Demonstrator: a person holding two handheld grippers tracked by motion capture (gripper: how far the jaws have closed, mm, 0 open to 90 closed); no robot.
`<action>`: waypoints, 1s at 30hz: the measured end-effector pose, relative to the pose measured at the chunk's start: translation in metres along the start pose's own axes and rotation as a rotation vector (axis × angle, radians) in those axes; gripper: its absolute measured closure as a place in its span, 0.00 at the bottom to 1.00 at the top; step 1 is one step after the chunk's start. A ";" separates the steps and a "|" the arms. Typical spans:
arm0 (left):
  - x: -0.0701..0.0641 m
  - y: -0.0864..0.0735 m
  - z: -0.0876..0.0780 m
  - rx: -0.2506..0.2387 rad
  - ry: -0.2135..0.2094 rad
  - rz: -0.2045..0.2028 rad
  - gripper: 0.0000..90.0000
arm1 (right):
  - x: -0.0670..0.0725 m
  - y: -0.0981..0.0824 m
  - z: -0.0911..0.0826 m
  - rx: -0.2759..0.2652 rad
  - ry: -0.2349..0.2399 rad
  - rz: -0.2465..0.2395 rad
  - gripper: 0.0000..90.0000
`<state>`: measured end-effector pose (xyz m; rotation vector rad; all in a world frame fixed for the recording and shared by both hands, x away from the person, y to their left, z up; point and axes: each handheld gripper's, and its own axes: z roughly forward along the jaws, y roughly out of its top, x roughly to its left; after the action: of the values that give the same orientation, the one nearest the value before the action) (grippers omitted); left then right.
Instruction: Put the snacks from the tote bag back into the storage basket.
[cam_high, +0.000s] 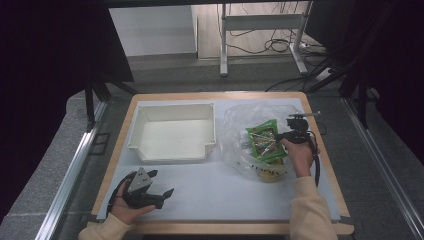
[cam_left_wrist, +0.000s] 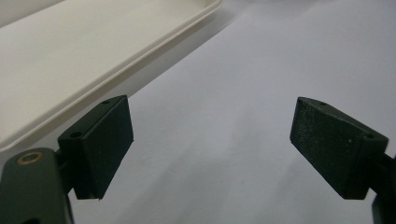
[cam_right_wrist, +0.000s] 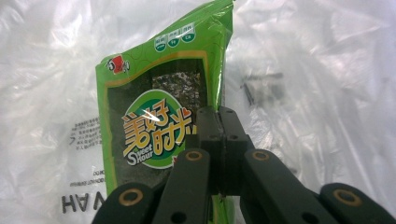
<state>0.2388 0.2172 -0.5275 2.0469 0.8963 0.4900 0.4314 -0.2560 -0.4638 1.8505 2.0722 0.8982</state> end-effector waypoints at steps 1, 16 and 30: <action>0.000 0.000 0.000 0.001 0.000 0.001 0.15 | 0.000 0.000 -0.002 -0.010 0.004 -0.001 1.00; 0.000 0.000 0.001 0.004 0.002 0.003 0.15 | -0.001 0.004 -0.027 -0.111 0.075 0.017 1.00; 0.000 0.000 0.002 0.006 0.002 0.004 0.15 | 0.000 0.005 -0.038 -0.168 0.120 0.017 1.00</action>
<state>0.2395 0.2163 -0.5289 2.0549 0.8957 0.4917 0.4152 -0.2667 -0.4307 1.7697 1.9811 1.1752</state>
